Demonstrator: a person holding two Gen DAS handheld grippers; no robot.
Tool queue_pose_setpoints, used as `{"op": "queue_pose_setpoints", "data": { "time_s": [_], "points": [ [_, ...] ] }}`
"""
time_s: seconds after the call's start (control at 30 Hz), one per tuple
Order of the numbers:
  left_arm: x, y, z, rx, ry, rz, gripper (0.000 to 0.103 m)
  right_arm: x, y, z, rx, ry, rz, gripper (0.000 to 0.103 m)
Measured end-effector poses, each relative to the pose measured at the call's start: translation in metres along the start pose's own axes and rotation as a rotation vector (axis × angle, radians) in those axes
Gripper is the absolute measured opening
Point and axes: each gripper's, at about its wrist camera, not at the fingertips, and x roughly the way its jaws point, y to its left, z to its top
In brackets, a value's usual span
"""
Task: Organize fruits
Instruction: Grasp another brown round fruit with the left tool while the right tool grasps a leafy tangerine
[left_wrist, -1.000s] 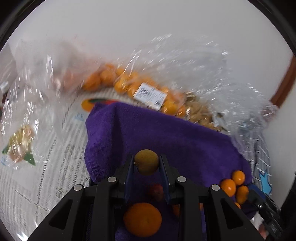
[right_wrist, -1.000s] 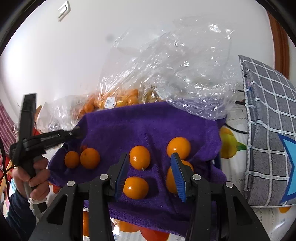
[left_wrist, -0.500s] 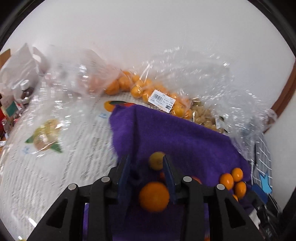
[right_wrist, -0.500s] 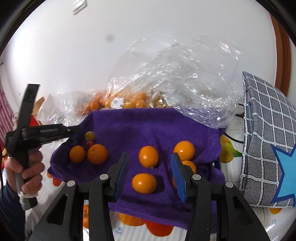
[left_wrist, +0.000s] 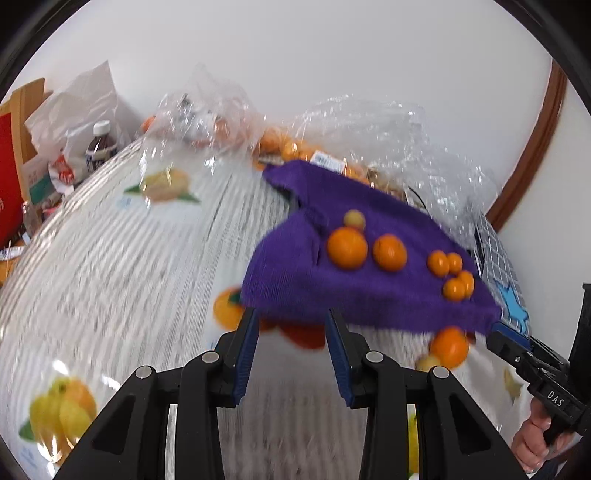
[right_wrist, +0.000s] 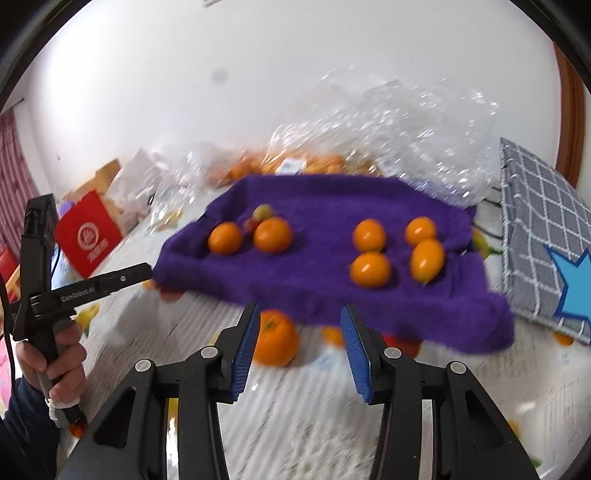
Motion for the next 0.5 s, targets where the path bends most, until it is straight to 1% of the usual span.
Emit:
{"op": "queue_pose_setpoints", "data": {
  "time_s": [0.1, 0.2, 0.27, 0.37, 0.5],
  "points": [
    [-0.009, 0.001, -0.009, 0.008, -0.012, -0.014, 0.035, 0.008, 0.011, -0.012, -0.012, 0.031, 0.018, 0.044],
    [-0.015, 0.002, -0.011, 0.014, -0.039, -0.015, 0.035, 0.019, 0.014, -0.014, -0.005, 0.068, 0.027, 0.044],
    [-0.015, 0.003, -0.011, 0.012, -0.036, -0.005, 0.035, 0.025, 0.014, -0.013, 0.002, 0.080, 0.030, 0.044],
    [-0.014, 0.003, -0.013, 0.011, -0.032, -0.006, 0.035, 0.032, 0.013, -0.012, 0.010, 0.093, 0.036, 0.044],
    [-0.014, 0.004, -0.013, 0.007, -0.023, -0.016, 0.035, 0.047, 0.014, -0.010, 0.014, 0.132, 0.031, 0.044]
  ]
}}
